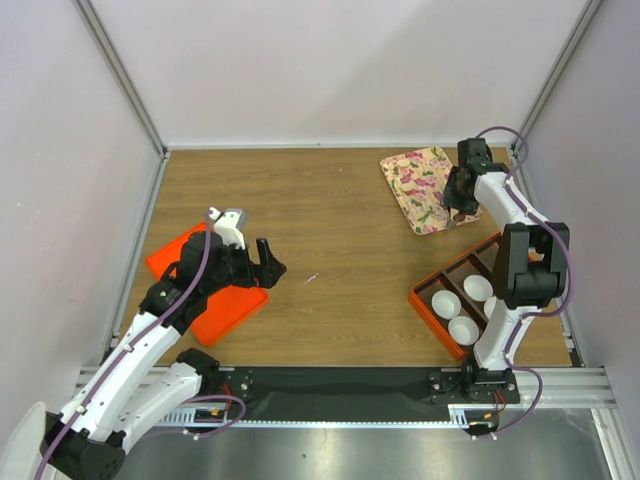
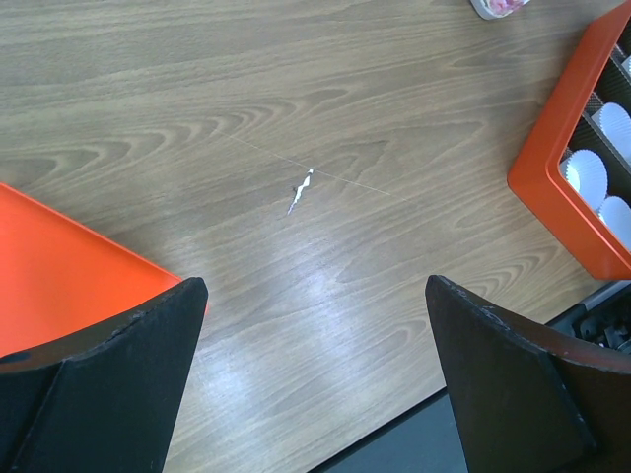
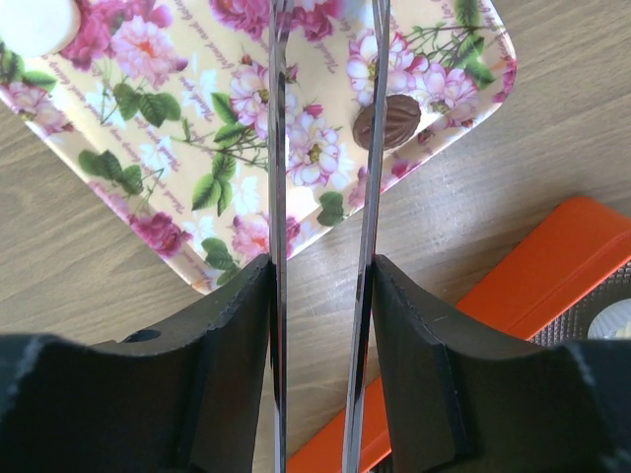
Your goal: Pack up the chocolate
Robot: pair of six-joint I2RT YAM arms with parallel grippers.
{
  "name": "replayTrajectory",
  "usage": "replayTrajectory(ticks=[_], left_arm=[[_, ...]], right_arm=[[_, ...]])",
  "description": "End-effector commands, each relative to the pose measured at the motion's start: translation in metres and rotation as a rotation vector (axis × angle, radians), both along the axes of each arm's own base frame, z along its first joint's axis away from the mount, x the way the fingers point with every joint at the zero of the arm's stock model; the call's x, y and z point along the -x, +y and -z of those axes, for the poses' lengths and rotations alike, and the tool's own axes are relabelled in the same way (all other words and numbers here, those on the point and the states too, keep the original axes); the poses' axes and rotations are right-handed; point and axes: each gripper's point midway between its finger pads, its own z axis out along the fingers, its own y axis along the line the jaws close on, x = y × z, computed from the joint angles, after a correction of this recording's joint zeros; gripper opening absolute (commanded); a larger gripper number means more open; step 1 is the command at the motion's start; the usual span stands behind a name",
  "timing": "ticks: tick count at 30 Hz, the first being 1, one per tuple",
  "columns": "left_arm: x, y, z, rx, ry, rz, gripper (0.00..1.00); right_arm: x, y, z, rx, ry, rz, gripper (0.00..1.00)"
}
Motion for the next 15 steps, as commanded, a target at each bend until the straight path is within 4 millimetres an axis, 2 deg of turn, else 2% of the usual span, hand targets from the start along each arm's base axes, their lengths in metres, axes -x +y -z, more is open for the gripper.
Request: replayTrajectory(ticks=[1, 10, 15], left_arm=[[-0.007, 0.001, -0.014, -0.006, -0.052, -0.006, 1.0], [-0.009, 0.001, -0.015, -0.009, -0.053, -0.009, 1.0], [-0.01, 0.001, -0.016, -0.009, -0.057, -0.011, 1.0]], right_arm=[[-0.019, -0.004, -0.016, 0.031, -0.066, 0.008, 0.48], [-0.024, -0.006, -0.013, 0.045, -0.071, -0.001, 0.49], [-0.028, -0.004, -0.016, 0.04, -0.075, -0.019, 0.44]])
